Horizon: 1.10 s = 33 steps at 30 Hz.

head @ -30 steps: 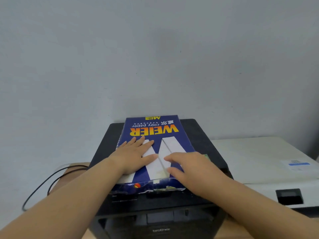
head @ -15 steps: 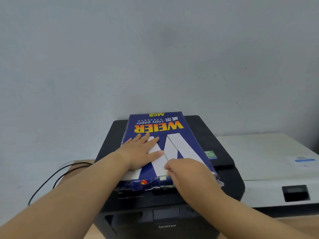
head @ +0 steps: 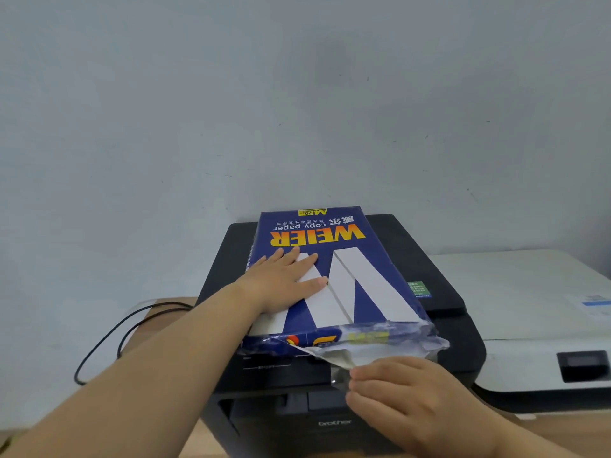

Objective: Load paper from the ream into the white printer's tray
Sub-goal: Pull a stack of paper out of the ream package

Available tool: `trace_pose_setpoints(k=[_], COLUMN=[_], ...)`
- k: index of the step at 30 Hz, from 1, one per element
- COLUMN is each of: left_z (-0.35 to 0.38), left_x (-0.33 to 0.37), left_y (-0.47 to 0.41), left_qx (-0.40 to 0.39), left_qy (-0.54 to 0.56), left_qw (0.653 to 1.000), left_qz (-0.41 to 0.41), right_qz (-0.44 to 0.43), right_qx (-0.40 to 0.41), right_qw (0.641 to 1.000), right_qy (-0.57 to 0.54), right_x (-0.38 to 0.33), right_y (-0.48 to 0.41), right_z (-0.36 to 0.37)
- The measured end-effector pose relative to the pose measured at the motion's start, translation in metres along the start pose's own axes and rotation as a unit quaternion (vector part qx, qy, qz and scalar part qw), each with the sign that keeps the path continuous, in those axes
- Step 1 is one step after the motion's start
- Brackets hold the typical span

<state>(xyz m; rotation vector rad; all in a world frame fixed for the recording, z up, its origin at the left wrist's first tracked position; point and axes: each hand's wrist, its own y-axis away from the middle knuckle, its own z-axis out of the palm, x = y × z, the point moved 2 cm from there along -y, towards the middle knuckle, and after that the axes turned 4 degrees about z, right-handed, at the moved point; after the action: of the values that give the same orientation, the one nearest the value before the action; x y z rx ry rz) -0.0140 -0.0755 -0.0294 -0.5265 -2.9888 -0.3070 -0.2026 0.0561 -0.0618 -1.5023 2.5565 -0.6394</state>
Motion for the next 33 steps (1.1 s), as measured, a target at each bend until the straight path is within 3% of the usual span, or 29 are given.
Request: trace_pose_setpoints(k=[6,11,13,14,19,26,30,33], left_z=[-0.009,-0.006,-0.004,-0.003,-0.002,-0.001,0.0,0.0], left_x=[-0.02,-0.036,-0.039,-0.039,-0.036,-0.038,-0.039,-0.04], left_y=[0.001,0.001,-0.001,-0.001,0.002,-0.002,-0.003,-0.005], left_qx=[-0.011,-0.007,-0.001,0.001,0.012,0.009,0.01,0.006], left_qy=[0.045,-0.029,-0.037,-0.037,-0.009,-0.012,-0.031,-0.047], left_qw=[0.999,0.999,0.999,0.999,0.999,0.999,0.998,0.997], left_qz=[0.024,0.039,0.037,0.037,0.038,0.044,0.049,0.055], right_qz=[0.034,0.252,0.296,0.283,0.278,0.343,0.34,0.346], right_qx=[0.034,0.073,0.047,0.033,-0.107,-0.098,-0.015,-0.088], right_qw=[0.999,0.963,0.954,0.958,0.954,0.932,0.937,0.931], right_qy=[-0.004,-0.068,-0.014,0.022,-0.034,-0.066,-0.078,-0.073], right_x=[-0.001,-0.001,-0.001,-0.001,0.001,0.004,0.002,0.004], right_y=[-0.007,-0.031,-0.05,-0.064,-0.115,-0.136,-0.13,-0.138], right_z=[-0.014,-0.017,-0.023,-0.027,0.0,0.03,0.025,0.031])
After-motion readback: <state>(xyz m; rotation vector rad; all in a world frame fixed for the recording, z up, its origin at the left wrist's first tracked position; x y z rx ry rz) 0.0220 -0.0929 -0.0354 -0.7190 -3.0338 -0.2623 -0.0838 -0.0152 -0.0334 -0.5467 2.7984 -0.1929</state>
